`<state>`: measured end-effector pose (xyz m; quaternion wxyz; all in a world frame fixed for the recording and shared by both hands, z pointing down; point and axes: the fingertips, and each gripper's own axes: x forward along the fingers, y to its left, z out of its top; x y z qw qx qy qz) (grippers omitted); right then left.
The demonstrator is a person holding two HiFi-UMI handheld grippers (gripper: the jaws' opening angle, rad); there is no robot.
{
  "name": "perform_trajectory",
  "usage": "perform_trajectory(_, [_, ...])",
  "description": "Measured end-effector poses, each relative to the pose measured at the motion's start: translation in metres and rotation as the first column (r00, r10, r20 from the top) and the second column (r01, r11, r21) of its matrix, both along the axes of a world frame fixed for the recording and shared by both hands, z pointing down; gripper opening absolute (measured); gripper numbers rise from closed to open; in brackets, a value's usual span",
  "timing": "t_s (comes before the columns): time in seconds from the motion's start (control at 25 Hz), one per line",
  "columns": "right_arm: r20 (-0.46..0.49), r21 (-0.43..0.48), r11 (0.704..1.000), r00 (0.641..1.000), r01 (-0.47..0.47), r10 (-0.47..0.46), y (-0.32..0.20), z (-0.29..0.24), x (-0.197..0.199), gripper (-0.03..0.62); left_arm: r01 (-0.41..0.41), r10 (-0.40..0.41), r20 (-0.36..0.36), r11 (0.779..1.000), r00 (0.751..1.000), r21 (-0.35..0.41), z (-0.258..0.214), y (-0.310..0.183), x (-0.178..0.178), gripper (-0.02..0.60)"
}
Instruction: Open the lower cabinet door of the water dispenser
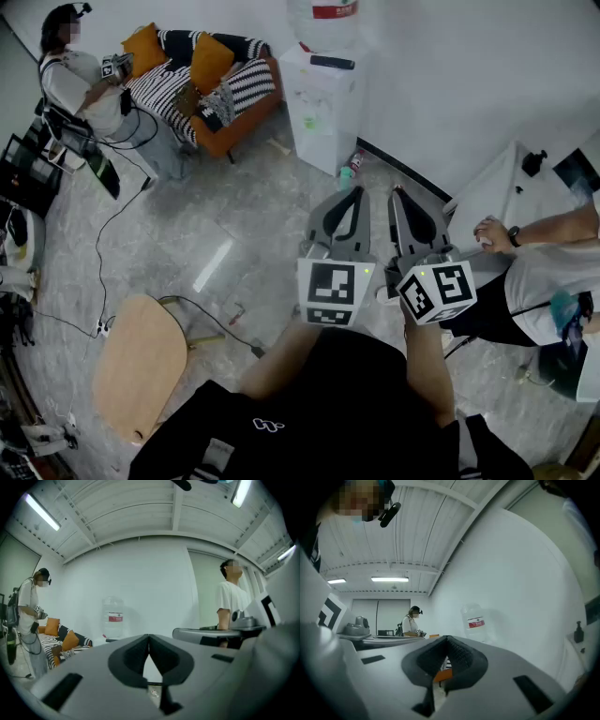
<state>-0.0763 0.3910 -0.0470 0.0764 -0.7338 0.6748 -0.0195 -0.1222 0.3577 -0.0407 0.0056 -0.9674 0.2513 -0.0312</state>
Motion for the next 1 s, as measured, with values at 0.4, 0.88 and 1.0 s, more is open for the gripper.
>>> perform_trajectory(0.4, [0.024, -0.043, 0.999, 1.000, -0.009, 0.010, 0.021, 0.031, 0.025, 0.011, 0.006, -0.004, 0.035, 0.999, 0.999, -0.053, 0.033, 0.022, 0.021, 0.011])
perform_trajectory(0.88, [0.050, -0.008, 1.000, 0.999, 0.012, -0.011, 0.027, 0.037, 0.056, 0.011, 0.075, -0.069, 0.058, 0.992, 0.996, -0.100, 0.058, 0.022, 0.023, 0.012])
perform_trajectory(1.0, [0.047, 0.005, 1.000, 0.998, 0.028, -0.029, 0.026, 0.032, 0.053, 0.011, 0.088, -0.083, 0.060, 0.991, 0.995, -0.096, 0.054, 0.020, 0.020, 0.011])
